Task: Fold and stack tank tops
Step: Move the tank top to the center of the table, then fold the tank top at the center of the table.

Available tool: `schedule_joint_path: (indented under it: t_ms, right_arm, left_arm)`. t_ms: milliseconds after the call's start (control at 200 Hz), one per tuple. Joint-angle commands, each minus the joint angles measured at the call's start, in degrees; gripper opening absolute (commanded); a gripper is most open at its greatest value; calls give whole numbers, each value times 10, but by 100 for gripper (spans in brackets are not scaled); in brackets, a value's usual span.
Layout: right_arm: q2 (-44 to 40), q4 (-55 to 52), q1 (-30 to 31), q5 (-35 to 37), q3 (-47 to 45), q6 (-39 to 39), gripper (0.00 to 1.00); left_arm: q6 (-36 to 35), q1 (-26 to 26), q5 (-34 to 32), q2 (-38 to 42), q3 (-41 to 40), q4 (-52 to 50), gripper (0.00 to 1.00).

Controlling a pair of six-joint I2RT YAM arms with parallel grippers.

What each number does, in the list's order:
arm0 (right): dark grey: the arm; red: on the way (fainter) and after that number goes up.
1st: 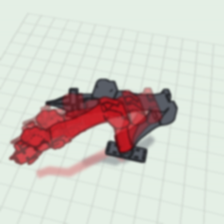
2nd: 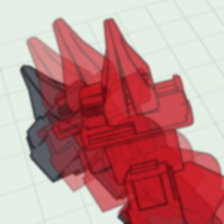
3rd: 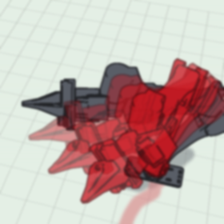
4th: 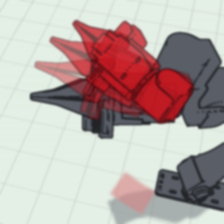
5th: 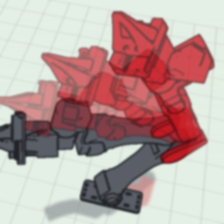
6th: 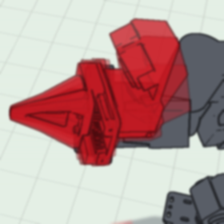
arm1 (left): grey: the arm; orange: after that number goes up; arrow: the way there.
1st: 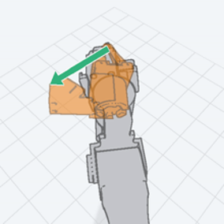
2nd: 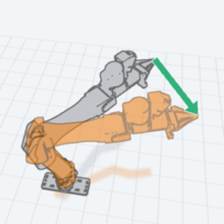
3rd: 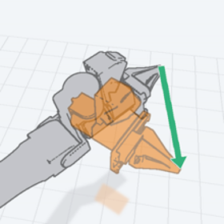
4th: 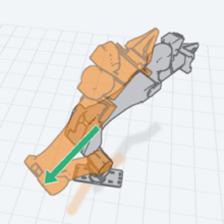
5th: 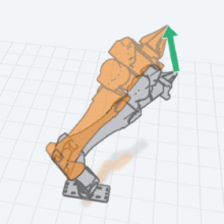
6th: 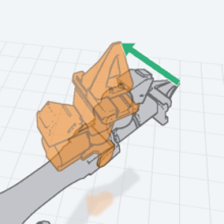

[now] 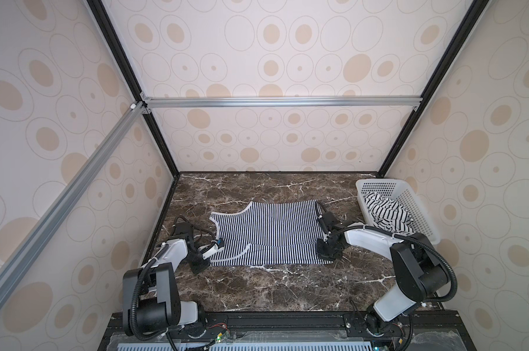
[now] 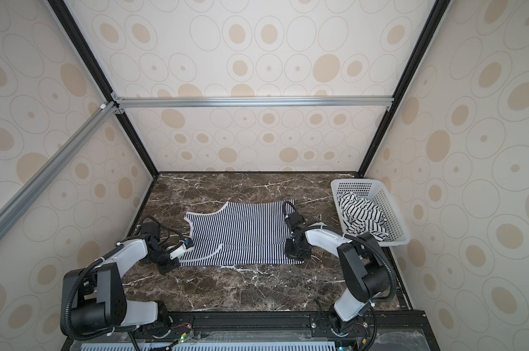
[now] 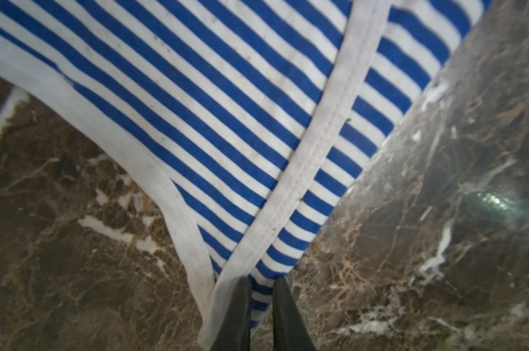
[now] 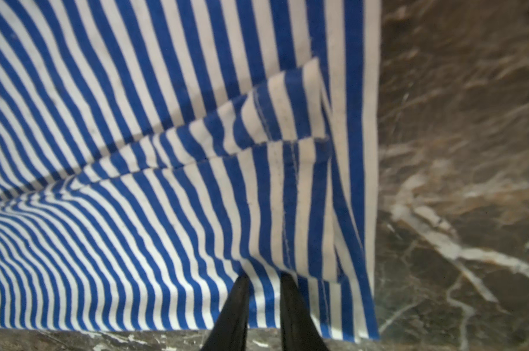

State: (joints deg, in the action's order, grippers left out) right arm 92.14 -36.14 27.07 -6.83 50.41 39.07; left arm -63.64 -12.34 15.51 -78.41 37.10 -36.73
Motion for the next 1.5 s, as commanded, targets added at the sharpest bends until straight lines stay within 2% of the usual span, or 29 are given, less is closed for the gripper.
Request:
schedule_joint_path:
  t_ms: [0, 185, 255, 295, 355, 415, 520, 675, 815, 921, 1091, 1266, 1496]
  right_arm:
    - [5, -51, 12, 3, -47, 24, 22]
    - [-33, -72, 22, -8, -55, 26, 22]
    - [-54, -82, 24, -15, -44, 19, 26]
    - [-66, -88, 24, -13, -33, 18, 30]
    - [-77, -97, 24, -7, -11, 14, 37]
    - [-76, -111, 23, 8, 22, 8, 44]
    - [-51, -132, 17, 24, 93, -14, 51]
    - [7, -153, -10, 35, 211, -53, 58]
    - [73, -153, -62, 25, 312, -86, 59]
    - [138, -149, -105, -2, 383, -99, 57]
    - [241, -158, -158, -12, 484, -113, 57]
    - [356, -184, -193, -19, 591, -123, 56]
    - [464, -214, -204, -35, 708, -136, 49]
  left_arm:
    - [-33, -17, -27, 4, 7, -32, 15]
    - [-40, -28, -29, 8, 29, -53, 16]
    - [-36, -28, -13, 18, 50, -79, 18]
    - [-30, -28, 8, 25, 68, -100, 24]
    - [-13, -27, 43, 39, 102, -122, 43]
    - [12, -20, 69, 54, 130, -126, 53]
    - [77, 22, 73, 75, 157, -88, 57]
    - [203, 114, 29, 66, 171, 36, 59]
    - [317, 158, 24, -14, 236, 123, 61]
    - [376, 181, 16, -91, 300, 167, 61]
    - [416, 221, -13, -238, 427, 174, 60]
    - [465, 235, -3, -378, 556, 152, 59]
    - [504, 241, 19, -484, 633, 153, 59]
